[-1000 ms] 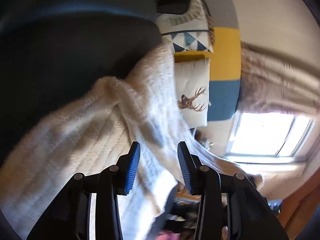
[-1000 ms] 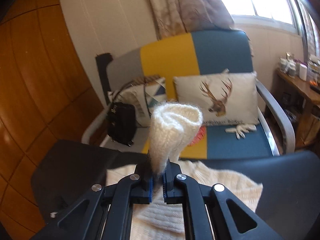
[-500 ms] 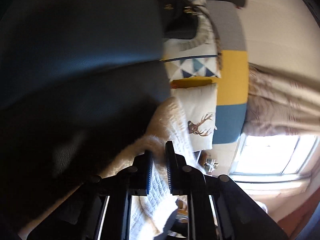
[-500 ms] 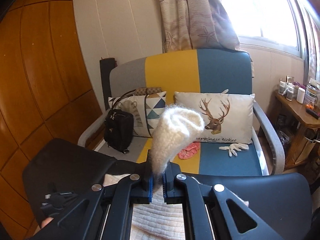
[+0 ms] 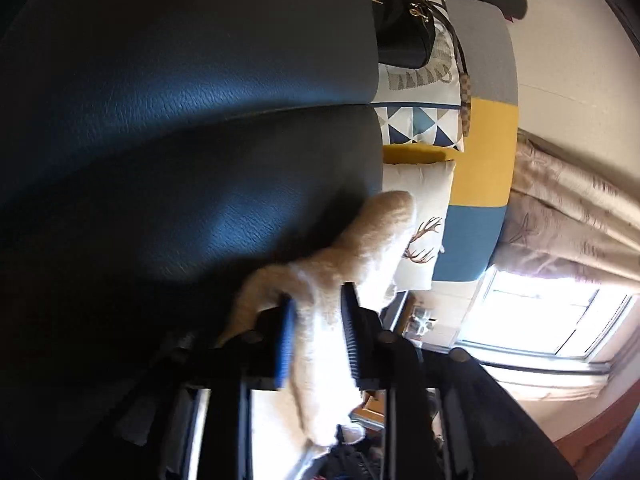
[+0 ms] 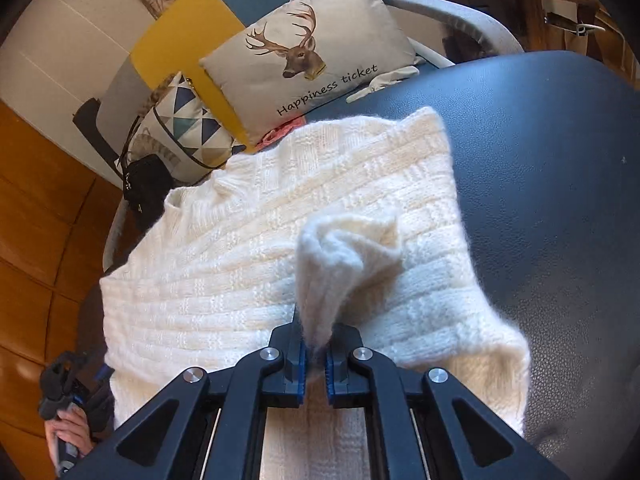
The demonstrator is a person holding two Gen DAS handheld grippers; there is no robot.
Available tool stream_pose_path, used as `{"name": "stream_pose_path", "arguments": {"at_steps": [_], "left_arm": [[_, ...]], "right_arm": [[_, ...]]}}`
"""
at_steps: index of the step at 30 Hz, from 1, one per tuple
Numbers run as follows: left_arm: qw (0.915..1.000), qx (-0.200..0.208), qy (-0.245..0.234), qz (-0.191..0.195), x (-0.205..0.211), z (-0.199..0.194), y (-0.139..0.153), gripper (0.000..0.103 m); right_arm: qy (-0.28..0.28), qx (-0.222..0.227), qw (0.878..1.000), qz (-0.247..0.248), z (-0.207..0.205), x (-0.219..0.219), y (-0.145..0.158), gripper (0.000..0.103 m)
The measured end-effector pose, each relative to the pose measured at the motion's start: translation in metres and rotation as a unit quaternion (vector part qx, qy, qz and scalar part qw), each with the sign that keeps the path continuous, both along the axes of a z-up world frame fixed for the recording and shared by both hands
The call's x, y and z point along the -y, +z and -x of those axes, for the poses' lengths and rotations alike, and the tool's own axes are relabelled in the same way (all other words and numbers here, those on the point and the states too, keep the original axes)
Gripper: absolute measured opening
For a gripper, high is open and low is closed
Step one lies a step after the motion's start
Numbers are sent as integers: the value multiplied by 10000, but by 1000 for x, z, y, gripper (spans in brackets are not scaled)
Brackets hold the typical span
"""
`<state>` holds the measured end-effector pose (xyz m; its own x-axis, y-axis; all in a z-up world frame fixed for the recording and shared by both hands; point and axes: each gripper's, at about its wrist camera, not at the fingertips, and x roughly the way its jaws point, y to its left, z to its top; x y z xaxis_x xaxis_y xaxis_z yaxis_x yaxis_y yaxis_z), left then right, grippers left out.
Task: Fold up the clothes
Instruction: 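Lift the held sleeve cuff above the sweater body with the right gripper, then lower the cuff onto the sweater body and open the right gripper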
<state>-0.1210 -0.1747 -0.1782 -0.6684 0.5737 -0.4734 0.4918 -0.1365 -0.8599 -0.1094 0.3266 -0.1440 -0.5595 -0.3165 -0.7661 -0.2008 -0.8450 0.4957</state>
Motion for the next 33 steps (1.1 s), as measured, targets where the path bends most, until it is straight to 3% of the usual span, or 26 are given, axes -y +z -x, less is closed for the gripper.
{"name": "stream_pose_path", "arguments": {"at_steps": [2,4,6,8,11,13,15,17,19,22,24,29,31,33], "left_arm": [[10000,23,37,-34,-10,1,1,45],[9999,111,55,48,-18,6,1,45],[9997,60,106,219,-20,7,5,42],[9992,-237,200,242,-15,8,14,23],[9971,-657,217,319,-8,12,27,20],[9957,-813,273,349,-2,10,23,17],[9963,-764,327,241,4,6,9,17],[9976,-589,369,64,9,1,-11,17],[9982,-414,410,-114,14,-4,-30,9],[9986,-455,265,-30,15,-3,-24,9],[9984,-481,237,-148,14,-3,-22,10],[9988,-457,168,96,12,-6,-15,10],[9992,-383,130,-47,13,-8,-19,15],[9994,-298,112,-133,14,-10,-22,18]], "right_arm": [[76,-76,9999,18,3,2,8,5],[201,-239,9995,44,11,3,24,5],[394,-487,9980,-35,21,6,44,5],[611,-823,9947,-125,30,13,74,5],[867,-1756,9805,-168,31,26,136,5],[891,-2252,9702,-59,26,26,160,5],[775,-2206,9723,-17,23,19,147,5],[563,-1550,9863,69,27,9,100,5],[358,-725,9967,120,30,0,39,5],[123,-76,9988,461,25,-12,-27,5],[21,-197,9970,745,21,-17,-29,5],[343,-642,9963,460,22,-6,8,6],[402,-388,9979,327,24,-6,1,9],[345,-94,9970,688,27,-13,-20,11]]}}
